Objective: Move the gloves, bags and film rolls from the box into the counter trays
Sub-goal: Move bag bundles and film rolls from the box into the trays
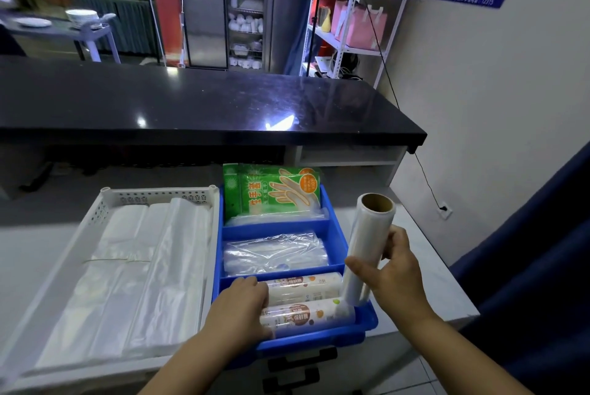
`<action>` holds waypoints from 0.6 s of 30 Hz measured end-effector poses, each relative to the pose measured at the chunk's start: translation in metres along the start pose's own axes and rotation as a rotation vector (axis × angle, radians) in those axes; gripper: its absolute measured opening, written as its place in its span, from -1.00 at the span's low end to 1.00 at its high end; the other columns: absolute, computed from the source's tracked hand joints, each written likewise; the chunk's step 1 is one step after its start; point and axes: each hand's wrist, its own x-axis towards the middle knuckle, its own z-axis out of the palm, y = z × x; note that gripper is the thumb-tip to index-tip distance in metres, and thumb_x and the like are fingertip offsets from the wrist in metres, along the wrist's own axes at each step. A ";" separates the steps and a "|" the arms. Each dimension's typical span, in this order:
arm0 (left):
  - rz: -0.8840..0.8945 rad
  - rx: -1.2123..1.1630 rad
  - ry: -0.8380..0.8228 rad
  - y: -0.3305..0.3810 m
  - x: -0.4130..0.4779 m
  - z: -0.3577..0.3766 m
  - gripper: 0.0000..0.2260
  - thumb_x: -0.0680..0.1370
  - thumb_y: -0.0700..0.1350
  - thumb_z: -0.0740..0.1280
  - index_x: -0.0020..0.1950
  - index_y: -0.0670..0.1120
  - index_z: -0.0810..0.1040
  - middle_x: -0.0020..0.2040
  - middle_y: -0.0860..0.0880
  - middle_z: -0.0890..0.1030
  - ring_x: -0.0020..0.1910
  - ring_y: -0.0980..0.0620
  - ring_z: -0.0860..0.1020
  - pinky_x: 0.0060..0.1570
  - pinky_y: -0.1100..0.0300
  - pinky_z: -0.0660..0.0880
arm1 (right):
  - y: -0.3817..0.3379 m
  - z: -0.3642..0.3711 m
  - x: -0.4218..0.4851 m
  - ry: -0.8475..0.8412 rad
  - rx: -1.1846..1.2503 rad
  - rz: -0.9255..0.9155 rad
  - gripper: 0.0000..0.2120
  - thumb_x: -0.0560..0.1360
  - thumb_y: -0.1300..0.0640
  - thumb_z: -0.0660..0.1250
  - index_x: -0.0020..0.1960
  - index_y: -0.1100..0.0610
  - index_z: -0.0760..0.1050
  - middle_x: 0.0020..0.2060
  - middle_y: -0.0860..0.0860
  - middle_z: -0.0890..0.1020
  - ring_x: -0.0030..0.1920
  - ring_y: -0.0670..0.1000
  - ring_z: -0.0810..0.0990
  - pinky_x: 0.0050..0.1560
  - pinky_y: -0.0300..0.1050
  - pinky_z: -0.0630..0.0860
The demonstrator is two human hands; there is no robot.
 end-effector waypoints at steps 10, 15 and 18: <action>0.017 -0.006 -0.015 -0.004 -0.003 -0.010 -0.66 0.35 0.20 0.40 -0.01 0.08 0.44 0.06 0.10 0.50 -0.03 0.14 0.41 -0.11 0.30 0.36 | -0.009 0.021 0.012 -0.171 -0.254 -0.288 -0.39 0.27 -0.18 0.48 0.26 -0.10 0.39 0.03 -0.20 0.51 -0.04 -0.10 0.54 -0.06 -0.23 0.51; -0.134 -0.138 0.259 -0.031 -0.023 -0.041 -0.92 0.48 0.01 0.35 -0.05 0.11 0.50 -0.13 0.14 0.52 -0.15 0.18 0.46 -0.19 0.34 0.39 | -0.006 0.038 0.012 -0.404 -0.594 -0.574 -0.37 0.24 -0.18 0.49 0.25 -0.03 0.44 -0.02 -0.04 0.64 -0.04 -0.01 0.57 -0.05 -0.15 0.43; -0.211 -0.166 0.339 -0.045 -0.041 -0.046 -0.97 0.51 -0.06 0.32 -0.08 0.07 0.52 -0.18 0.15 0.52 -0.20 0.17 0.47 -0.27 0.40 0.31 | -0.001 0.052 0.009 -0.523 -0.818 -0.701 -0.35 0.15 -0.22 0.49 0.19 -0.04 0.50 -0.16 -0.07 0.64 -0.16 0.02 0.59 -0.17 -0.08 0.50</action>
